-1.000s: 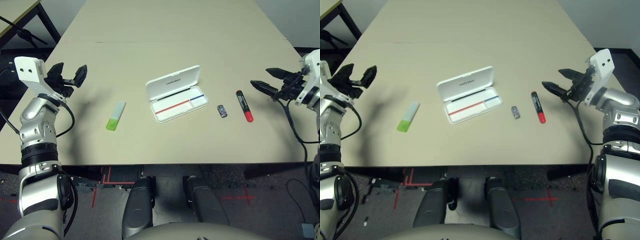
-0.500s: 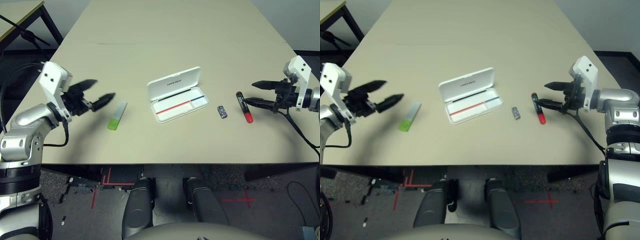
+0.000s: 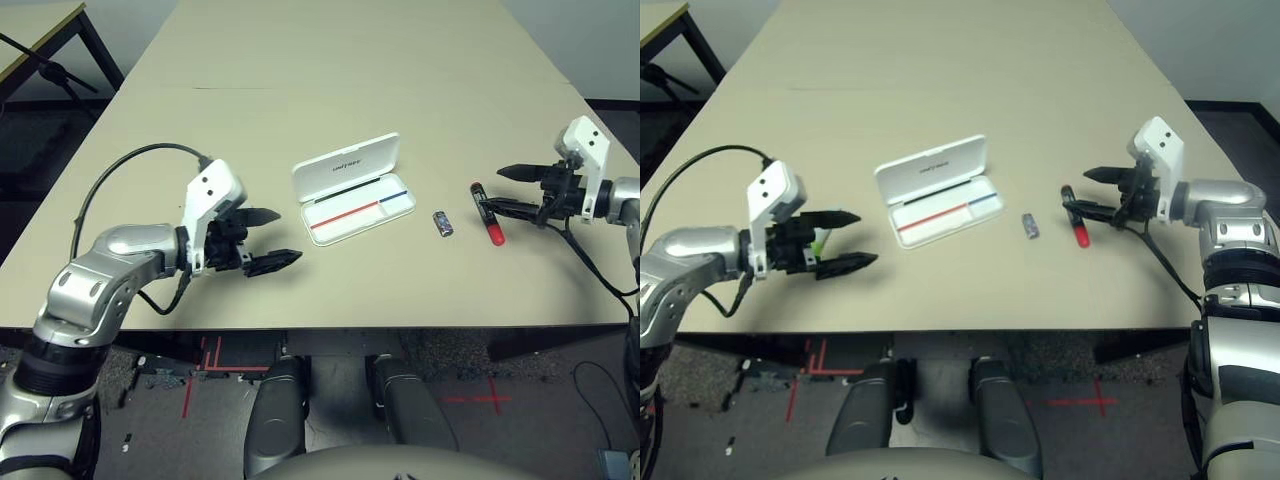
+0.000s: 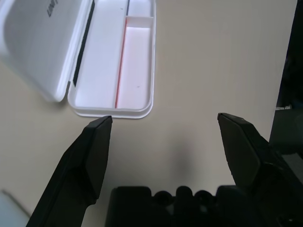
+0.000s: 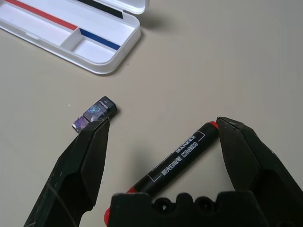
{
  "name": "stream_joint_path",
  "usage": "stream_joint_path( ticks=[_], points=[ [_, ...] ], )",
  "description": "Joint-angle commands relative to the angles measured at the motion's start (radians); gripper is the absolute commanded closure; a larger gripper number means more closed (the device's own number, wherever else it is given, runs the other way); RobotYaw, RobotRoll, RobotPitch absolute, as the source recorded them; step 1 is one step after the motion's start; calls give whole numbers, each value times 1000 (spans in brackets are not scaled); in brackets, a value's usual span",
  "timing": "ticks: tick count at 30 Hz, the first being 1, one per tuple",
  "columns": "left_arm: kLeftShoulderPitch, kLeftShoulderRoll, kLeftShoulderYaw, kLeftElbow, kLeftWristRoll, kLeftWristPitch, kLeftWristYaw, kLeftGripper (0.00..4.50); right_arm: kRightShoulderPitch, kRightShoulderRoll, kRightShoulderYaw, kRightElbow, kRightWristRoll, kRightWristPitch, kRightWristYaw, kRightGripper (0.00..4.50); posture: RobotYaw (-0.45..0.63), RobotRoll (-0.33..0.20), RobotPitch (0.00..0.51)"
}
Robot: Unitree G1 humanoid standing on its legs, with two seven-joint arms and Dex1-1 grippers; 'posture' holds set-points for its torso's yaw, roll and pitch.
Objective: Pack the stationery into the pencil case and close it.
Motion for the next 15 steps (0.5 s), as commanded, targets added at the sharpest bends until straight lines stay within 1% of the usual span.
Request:
stream_joint_path(
  ticks=[1,9,15],
  points=[
    [-41,-14,-73,8,43,12,-4,17,10,0,5,-6,-7,-7,-3,0,55,0,143],
    [-128,-69,-201,76,138,-9,-10,17,22,6,7,-22,-5,-4,-7,0,39,0,142],
    [-187,-161,-290,181,228,-45,-2,17,38,11,7,-37,-4,-5,-13,0,32,0,144]
  ],
)
